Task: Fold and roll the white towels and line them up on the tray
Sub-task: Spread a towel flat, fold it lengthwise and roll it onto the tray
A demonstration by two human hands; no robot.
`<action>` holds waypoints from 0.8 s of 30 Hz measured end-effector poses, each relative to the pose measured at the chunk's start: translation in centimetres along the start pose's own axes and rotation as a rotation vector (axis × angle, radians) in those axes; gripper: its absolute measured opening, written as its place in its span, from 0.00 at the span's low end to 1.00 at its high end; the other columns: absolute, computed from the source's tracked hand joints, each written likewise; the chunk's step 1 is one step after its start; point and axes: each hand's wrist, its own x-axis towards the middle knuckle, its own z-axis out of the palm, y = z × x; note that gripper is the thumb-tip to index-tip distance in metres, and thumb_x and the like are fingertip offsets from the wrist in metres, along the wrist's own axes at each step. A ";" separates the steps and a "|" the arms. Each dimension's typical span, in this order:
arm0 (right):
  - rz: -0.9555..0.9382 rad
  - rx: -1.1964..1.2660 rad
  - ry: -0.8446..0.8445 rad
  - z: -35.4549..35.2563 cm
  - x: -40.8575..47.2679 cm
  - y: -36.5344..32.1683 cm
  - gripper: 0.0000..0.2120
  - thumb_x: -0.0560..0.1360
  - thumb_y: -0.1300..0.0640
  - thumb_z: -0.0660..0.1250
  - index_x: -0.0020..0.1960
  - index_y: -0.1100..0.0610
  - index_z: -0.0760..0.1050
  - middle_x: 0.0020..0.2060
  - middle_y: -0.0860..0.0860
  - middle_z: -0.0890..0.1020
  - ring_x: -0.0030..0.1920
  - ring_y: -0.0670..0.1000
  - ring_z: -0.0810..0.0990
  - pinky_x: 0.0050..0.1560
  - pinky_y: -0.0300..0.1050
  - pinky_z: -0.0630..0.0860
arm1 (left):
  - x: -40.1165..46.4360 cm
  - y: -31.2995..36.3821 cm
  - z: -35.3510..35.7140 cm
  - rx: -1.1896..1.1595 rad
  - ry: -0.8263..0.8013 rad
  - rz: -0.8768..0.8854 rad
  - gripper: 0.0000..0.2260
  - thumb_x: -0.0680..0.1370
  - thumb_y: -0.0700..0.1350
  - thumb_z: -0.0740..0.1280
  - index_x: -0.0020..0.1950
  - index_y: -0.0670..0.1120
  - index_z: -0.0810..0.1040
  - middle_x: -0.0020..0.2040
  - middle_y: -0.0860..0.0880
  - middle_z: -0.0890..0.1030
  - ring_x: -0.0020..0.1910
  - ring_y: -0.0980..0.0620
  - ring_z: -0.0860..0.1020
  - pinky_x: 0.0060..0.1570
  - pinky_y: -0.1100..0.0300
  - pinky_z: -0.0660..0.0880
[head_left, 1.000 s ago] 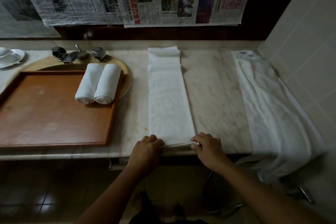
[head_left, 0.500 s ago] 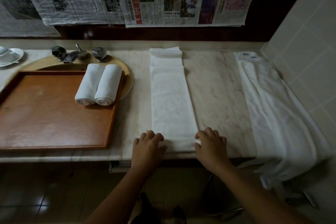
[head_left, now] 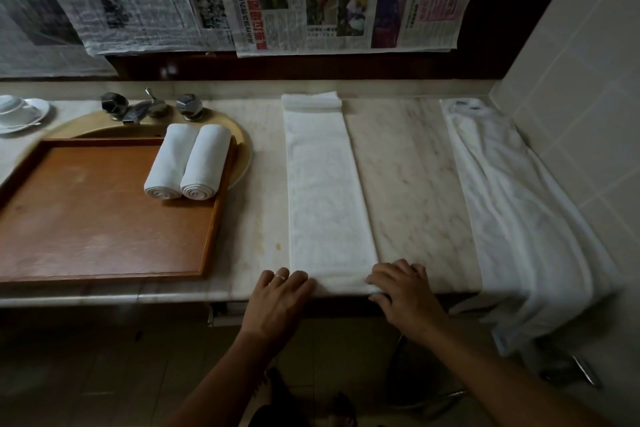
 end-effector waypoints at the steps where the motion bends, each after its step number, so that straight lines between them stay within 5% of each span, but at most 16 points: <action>1: 0.009 0.012 0.012 -0.2 0.1 0.0 0.10 0.71 0.50 0.69 0.52 0.45 0.79 0.51 0.40 0.80 0.52 0.46 0.73 0.50 0.45 0.59 | 0.0 0.1 -0.2 -0.011 -0.007 -0.005 0.18 0.65 0.44 0.79 0.52 0.51 0.79 0.48 0.52 0.80 0.40 0.49 0.76 0.41 0.54 0.73; 9: 0.238 0.132 -0.096 -1.1 1.8 -0.1 0.07 0.79 0.48 0.65 0.54 0.43 0.80 0.50 0.36 0.75 0.56 0.46 0.66 0.54 0.47 0.58 | 0.6 -0.3 -1.3 -0.249 -0.107 -0.207 0.14 0.81 0.49 0.63 0.67 0.57 0.76 0.63 0.56 0.75 0.58 0.50 0.70 0.54 0.55 0.67; 15: 0.374 0.227 -0.143 -2.2 3.4 0.3 0.07 0.79 0.46 0.64 0.49 0.43 0.81 0.48 0.41 0.82 0.55 0.47 0.75 0.60 0.51 0.63 | 2.1 -0.5 -1.6 -0.341 -0.133 -0.344 0.12 0.84 0.54 0.56 0.60 0.57 0.78 0.54 0.56 0.81 0.52 0.53 0.72 0.50 0.53 0.62; 20: 0.365 0.041 -0.127 -2.4 4.4 -0.8 0.03 0.77 0.47 0.65 0.46 0.45 0.72 0.48 0.43 0.77 0.54 0.50 0.71 0.54 0.51 0.61 | 2.6 0.1 -1.8 -0.287 -0.046 -0.461 0.10 0.81 0.60 0.60 0.57 0.58 0.76 0.49 0.56 0.81 0.52 0.53 0.75 0.54 0.52 0.62; 24: 0.086 -0.230 -0.023 -1.8 3.2 -1.5 0.10 0.69 0.60 0.69 0.44 0.47 0.72 0.46 0.45 0.73 0.49 0.52 0.70 0.46 0.49 0.58 | 2.3 0.7 -1.8 -0.119 0.019 -0.283 0.06 0.75 0.52 0.72 0.50 0.54 0.79 0.50 0.54 0.78 0.50 0.49 0.75 0.49 0.52 0.66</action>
